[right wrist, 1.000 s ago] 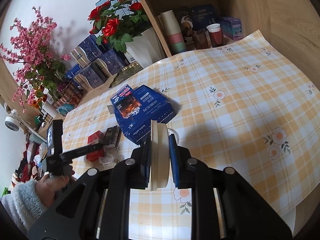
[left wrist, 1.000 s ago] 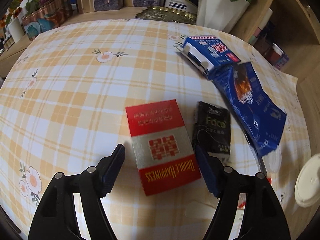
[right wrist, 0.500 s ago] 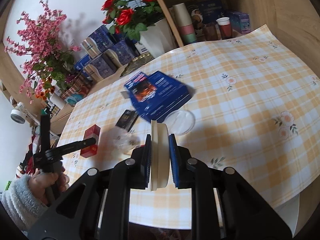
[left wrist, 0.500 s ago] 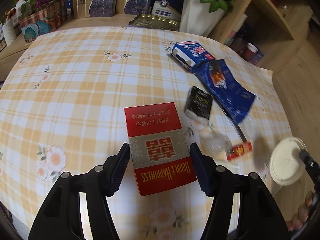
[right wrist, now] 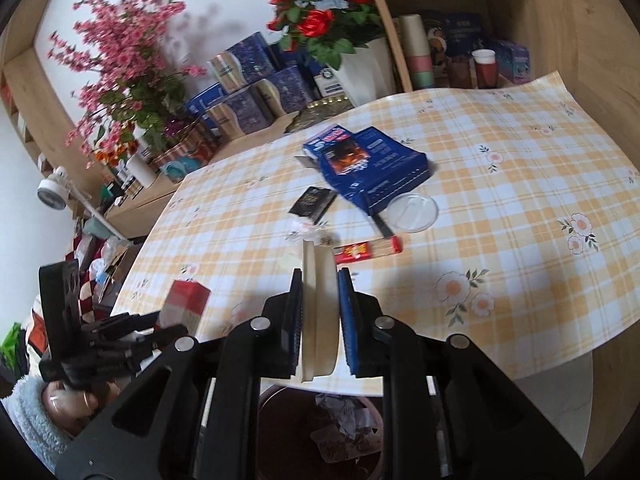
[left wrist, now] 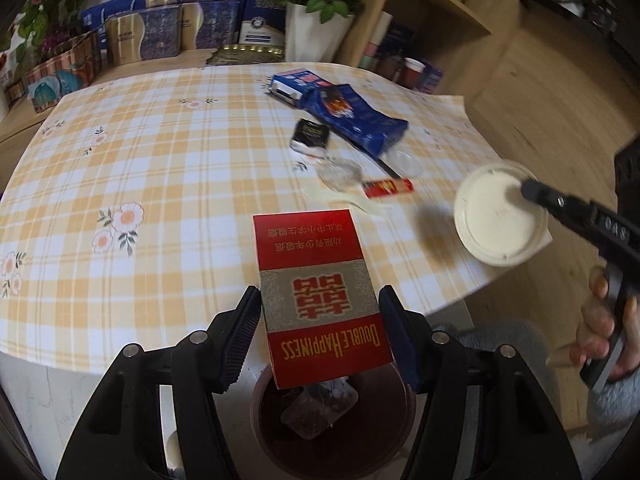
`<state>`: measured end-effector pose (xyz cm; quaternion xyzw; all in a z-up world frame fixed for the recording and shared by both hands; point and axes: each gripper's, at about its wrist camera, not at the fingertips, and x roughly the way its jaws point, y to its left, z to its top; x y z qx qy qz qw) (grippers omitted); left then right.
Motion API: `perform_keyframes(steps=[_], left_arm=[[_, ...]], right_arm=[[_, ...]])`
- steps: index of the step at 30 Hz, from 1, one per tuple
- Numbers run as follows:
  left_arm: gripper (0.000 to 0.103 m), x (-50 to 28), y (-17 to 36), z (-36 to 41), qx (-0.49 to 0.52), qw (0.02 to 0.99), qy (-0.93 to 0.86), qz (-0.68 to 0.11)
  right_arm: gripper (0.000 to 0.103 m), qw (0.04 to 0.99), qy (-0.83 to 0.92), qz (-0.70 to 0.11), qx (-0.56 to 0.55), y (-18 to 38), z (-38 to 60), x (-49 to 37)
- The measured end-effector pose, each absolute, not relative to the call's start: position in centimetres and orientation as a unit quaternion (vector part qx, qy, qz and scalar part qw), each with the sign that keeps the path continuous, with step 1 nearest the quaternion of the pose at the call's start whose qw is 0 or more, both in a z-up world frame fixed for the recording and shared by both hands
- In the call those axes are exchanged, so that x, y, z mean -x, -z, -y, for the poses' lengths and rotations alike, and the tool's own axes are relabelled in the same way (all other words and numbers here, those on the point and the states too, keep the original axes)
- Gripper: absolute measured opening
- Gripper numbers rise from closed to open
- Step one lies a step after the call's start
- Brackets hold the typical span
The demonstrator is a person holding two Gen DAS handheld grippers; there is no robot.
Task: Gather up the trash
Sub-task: 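Carry the cigarette box and the tub over the brown bin with both grippers, then open the left gripper to drop the box while the right gripper drops the tub into the bin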
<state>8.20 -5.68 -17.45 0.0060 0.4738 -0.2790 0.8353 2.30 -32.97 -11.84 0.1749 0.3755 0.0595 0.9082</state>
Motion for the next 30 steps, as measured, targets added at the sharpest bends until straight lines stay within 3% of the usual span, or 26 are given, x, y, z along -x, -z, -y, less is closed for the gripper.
perform_keyframes(steps=[8,16,18,20,30], left_arm=[[0.059,-1.8,20.2,5.2,-0.044,0.814,0.313,-0.487],[0.058,-0.4,24.1,5.1,-0.024,0.784,0.316,-0.533],[0.05,-0.5,24.4,5.4,-0.025,0.781,0.318,-0.537],[0.05,-0.6,24.5,5.6,-0.024,0.78,0.318,-0.538],[0.079,-0.8,22.1,3.8,0.006,0.825,0.271,-0.496]], right_arm=[[0.02,0.908,-0.08,-0.383,-0.153,12.0,29.9,0.7],[0.02,0.897,-0.091,-0.402,-0.158,13.1,29.1,1.3],[0.02,0.896,-0.092,-0.404,-0.159,13.2,29.0,1.2],[0.02,0.896,-0.094,-0.405,-0.159,13.3,29.0,1.2],[0.02,0.89,-0.097,-0.415,-0.161,14.1,28.9,1.8]])
